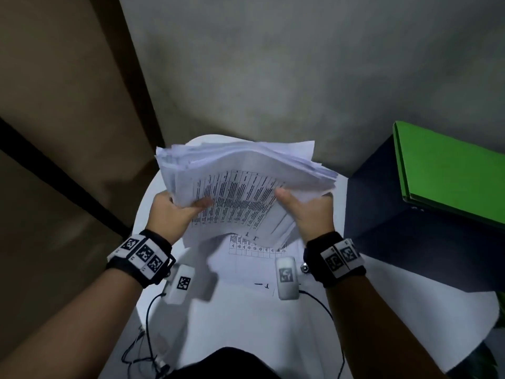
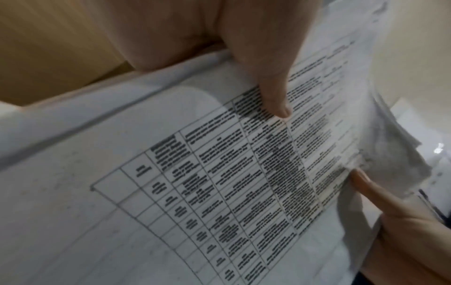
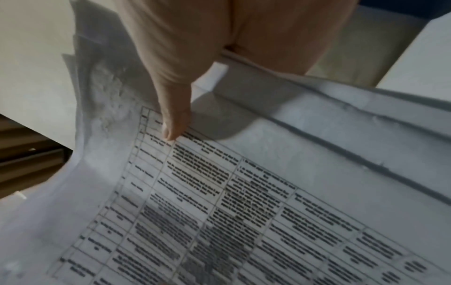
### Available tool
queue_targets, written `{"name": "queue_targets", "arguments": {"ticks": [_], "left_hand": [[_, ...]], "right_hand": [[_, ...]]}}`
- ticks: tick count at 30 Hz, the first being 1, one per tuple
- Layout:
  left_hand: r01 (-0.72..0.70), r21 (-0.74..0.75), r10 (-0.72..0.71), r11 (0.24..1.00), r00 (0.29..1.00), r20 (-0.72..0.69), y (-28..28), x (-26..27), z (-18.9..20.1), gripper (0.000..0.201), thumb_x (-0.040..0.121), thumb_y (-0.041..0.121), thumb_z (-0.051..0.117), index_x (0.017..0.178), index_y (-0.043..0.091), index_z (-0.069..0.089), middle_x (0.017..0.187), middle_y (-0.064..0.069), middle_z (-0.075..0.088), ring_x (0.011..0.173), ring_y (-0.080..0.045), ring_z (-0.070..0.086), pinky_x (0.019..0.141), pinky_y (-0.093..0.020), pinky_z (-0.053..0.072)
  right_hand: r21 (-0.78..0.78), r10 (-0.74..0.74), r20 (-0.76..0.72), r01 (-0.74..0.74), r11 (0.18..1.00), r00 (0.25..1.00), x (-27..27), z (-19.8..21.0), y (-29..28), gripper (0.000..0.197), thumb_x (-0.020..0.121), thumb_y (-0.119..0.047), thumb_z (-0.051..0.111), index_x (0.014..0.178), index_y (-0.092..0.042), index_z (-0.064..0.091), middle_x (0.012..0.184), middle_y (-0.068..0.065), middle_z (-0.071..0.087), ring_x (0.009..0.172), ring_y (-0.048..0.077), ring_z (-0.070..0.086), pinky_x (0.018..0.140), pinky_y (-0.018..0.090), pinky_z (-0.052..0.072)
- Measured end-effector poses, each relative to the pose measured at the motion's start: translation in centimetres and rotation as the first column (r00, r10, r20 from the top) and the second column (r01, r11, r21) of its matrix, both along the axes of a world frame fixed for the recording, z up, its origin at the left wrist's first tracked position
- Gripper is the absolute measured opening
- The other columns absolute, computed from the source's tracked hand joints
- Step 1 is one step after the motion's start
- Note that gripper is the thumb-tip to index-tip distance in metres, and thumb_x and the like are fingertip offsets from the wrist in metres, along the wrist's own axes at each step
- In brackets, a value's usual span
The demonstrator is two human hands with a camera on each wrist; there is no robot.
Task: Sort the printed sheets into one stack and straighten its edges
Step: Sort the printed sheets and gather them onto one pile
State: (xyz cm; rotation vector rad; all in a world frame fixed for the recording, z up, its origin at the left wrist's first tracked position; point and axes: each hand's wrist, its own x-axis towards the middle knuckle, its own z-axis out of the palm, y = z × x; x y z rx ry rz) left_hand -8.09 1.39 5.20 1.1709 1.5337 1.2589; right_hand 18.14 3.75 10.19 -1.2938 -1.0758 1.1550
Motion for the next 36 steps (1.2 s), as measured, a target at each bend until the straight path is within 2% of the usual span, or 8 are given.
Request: {"name": "queue_targets", "arguments": {"ticks": [3, 9, 14, 18, 22, 29, 33, 36], "left_hand": [[-0.024, -0.070, 0.017, 0.997, 0.995, -0.099, -0.8, 0.7, -2.0, 0.025, 0.080, 0.028, 0.080, 0.097, 0.012, 0.071, 0.083, 0.005, 0.071, 0.068, -0.005, 0.067, 0.070, -0.030, 0.054], [-0.113, -0.067, 0.094, 0.991, 0.968, -0.233, 0.3, -1.7, -0.5, 0.027, 0.086, 0.022, 0.076, 0.075, -0.001, 0.066, 0.066, -0.015, 0.061, 0.060, -0.025, 0.057, 0.063, -0.039, 0.055], [-0.144, -0.122, 0.125, 0.982, 0.980, -0.153, -0.8, -5.8, -0.8, 0.012, 0.082, 0.022, 0.080, 0.082, 0.026, 0.069, 0.077, 0.015, 0.072, 0.072, 0.002, 0.066, 0.078, -0.025, 0.049], [-0.189, -0.301, 0.159, 0.935, 0.980, -0.122, -2.3, -7.8, -3.6, 0.060, 0.063, 0.065, 0.083, 0.087, 0.014, 0.062, 0.082, -0.004, 0.064, 0.075, -0.017, 0.059, 0.074, -0.035, 0.045], [-0.115, -0.422, 0.129, 0.899, 0.992, 0.004, -4.0, -6.1, -4.5, 0.065, 0.070, 0.051, 0.084, 0.110, 0.003, 0.066, 0.098, -0.007, 0.072, 0.089, -0.024, 0.067, 0.086, -0.040, 0.052], [-0.063, -0.734, -0.071, 0.676, 0.986, -0.150, -4.8, -2.8, -6.9, 0.051, 0.082, 0.045, 0.076, 0.096, 0.005, 0.047, 0.087, -0.010, 0.051, 0.075, -0.024, 0.050, 0.070, -0.034, 0.041], [-0.088, -0.771, -0.133, 0.631, 0.966, -0.220, -4.7, -2.8, -8.2, 0.058, 0.084, 0.042, 0.076, 0.111, -0.003, 0.052, 0.108, -0.018, 0.060, 0.100, -0.034, 0.059, 0.084, -0.039, 0.049], [-0.093, -0.745, -0.154, 0.660, 0.955, -0.255, -4.4, -2.7, -8.2, 0.048, 0.083, 0.039, 0.077, 0.095, -0.002, 0.056, 0.097, -0.017, 0.063, 0.085, -0.029, 0.059, 0.077, -0.037, 0.048]], "right_hand": [[-0.271, 0.111, 0.317, -0.022, 0.962, 0.942, 1.1, -6.2, -0.5, 0.055, 0.064, -0.032, 0.092, 0.112, -0.026, 0.065, 0.113, 0.000, 0.072, 0.108, 0.019, 0.069, 0.093, 0.041, 0.058], [-0.580, 0.426, 0.774, 0.255, 0.774, 0.468, 1.8, -13.5, -2.4, 0.112, 0.074, -0.053, 0.079, 0.156, -0.012, 0.015, 0.160, 0.011, 0.019, 0.146, 0.039, 0.020, 0.114, 0.059, 0.030], [-0.576, 0.354, 0.756, 0.303, 0.759, 0.551, 1.6, -14.7, -1.6, 0.114, 0.067, -0.043, 0.088, 0.152, -0.004, 0.022, 0.154, 0.020, 0.030, 0.140, 0.039, 0.034, 0.110, 0.052, 0.040], [-0.569, 0.221, 0.704, 0.350, 0.745, 0.675, 1.8, -14.1, -1.1, 0.079, 0.077, -0.023, 0.084, 0.136, 0.002, 0.038, 0.129, 0.024, 0.059, 0.114, 0.037, 0.062, 0.088, 0.039, 0.054], [-0.568, 0.136, 0.586, 0.286, 0.772, 0.799, 2.5, -12.6, -1.7, 0.063, 0.089, -0.020, 0.072, 0.143, -0.005, 0.044, 0.138, 0.012, 0.056, 0.125, 0.035, 0.056, 0.104, 0.039, 0.047], [-0.332, 0.011, 0.708, 0.319, 0.887, 0.706, 5.0, -5.1, -2.5, 0.053, 0.092, -0.016, 0.068, 0.138, 0.002, 0.049, 0.135, 0.023, 0.056, 0.128, 0.038, 0.050, 0.105, 0.041, 0.041], [-0.283, 0.034, 0.757, 0.281, 0.917, 0.652, 6.0, -3.2, -2.2, 0.048, 0.092, -0.017, 0.067, 0.134, 0.001, 0.052, 0.129, 0.020, 0.060, 0.124, 0.036, 0.051, 0.100, 0.038, 0.043], [-0.377, 0.121, 0.775, 0.300, 0.876, 0.620, 6.9, -4.4, -2.5, 0.051, 0.095, -0.024, 0.063, 0.140, -0.007, 0.050, 0.140, 0.018, 0.054, 0.130, 0.036, 0.047, 0.105, 0.042, 0.041]]}}
